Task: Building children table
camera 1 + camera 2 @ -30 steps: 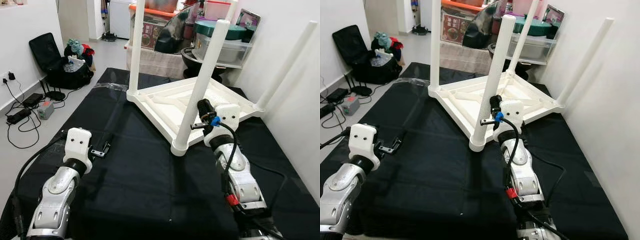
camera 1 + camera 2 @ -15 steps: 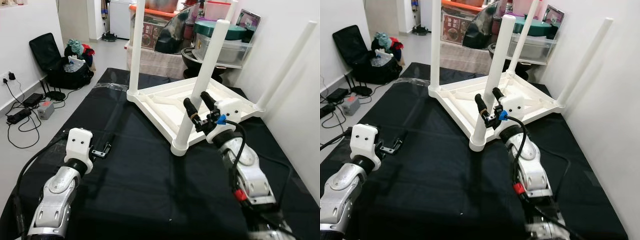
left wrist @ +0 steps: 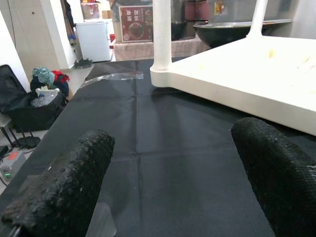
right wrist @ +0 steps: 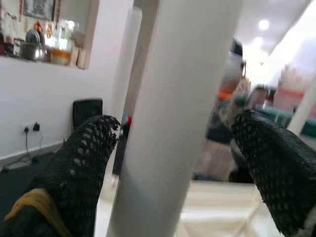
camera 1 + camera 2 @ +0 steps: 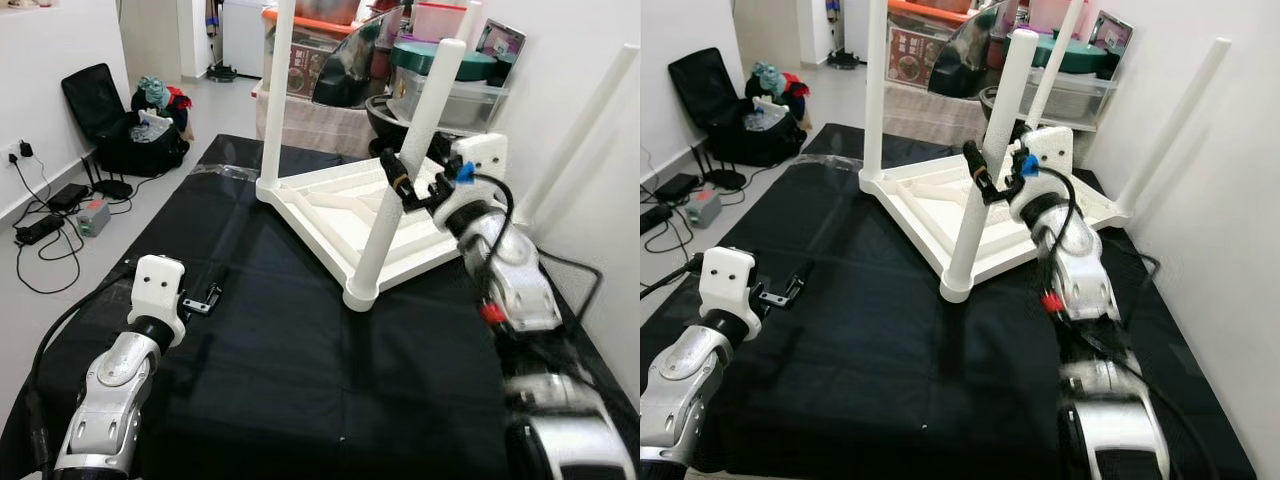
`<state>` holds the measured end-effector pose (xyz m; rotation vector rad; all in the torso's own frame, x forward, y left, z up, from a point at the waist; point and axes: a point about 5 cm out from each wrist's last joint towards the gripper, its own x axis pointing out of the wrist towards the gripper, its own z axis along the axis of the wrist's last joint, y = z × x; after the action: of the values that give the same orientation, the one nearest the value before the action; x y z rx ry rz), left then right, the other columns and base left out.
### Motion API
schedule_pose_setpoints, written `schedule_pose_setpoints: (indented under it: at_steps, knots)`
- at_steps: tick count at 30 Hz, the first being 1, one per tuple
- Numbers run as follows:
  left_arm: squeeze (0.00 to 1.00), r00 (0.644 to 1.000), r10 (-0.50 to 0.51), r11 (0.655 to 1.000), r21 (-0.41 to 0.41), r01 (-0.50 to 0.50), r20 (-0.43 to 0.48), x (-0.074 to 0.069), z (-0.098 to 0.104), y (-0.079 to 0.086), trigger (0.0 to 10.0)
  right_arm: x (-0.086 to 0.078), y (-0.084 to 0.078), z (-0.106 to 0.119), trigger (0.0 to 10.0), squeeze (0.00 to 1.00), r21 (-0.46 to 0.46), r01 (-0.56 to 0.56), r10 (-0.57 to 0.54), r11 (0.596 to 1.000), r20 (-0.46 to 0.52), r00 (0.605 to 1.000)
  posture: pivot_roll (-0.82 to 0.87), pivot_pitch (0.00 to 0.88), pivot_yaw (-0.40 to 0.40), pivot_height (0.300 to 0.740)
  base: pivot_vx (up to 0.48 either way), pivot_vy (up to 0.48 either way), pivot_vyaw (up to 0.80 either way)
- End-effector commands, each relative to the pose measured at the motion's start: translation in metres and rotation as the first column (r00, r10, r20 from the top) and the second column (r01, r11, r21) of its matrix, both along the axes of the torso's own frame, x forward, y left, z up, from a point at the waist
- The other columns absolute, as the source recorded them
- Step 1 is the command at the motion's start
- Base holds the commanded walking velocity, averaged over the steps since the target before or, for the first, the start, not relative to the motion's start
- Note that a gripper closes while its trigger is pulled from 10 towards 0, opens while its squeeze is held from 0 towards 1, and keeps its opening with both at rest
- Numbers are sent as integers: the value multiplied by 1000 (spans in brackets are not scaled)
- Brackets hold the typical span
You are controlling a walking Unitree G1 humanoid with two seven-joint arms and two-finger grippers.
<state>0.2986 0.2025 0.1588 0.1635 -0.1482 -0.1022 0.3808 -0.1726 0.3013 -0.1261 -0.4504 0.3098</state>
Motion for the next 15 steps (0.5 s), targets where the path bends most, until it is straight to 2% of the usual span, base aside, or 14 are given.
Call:
schedule_pose_setpoints:
  at_steps: [1,6,9,10,14,15]
  knots:
    - [0,1000,-16,1000,6,16,5,1,0,-6,10000,4,-3,8,10000,0,-3,18,-18,1000,19,1000,118,0,-170,740,0,0,0]
    - [0,1000,-18,1000,5,18,3,0,-1,-8,10000,8,2,27,10000,0,3,7,-8,1000,69,998,118,0,-172,740,0,0,0]
    - [0,1000,-21,1000,4,21,2,-1,-1,-10,10000,8,4,43,10000,0,-29,23,-18,999,157,987,118,0,-174,740,0,0,0]
    - [0,1000,-22,1000,6,22,2,-1,-1,-10,10000,6,6,48,9373,0,-47,25,-15,999,196,980,118,0,-175,740,0,0,0]
    - [0,1000,-23,1000,7,23,2,-1,-1,-10,10000,5,7,51,9373,0,-58,25,-11,998,221,975,118,0,-175,740,0,0,0]
    - [0,1000,-23,1000,9,23,1,-1,-1,-10,10000,2,7,54,0,0,-76,45,-23,996,265,964,117,0,-175,740,0,0,0]
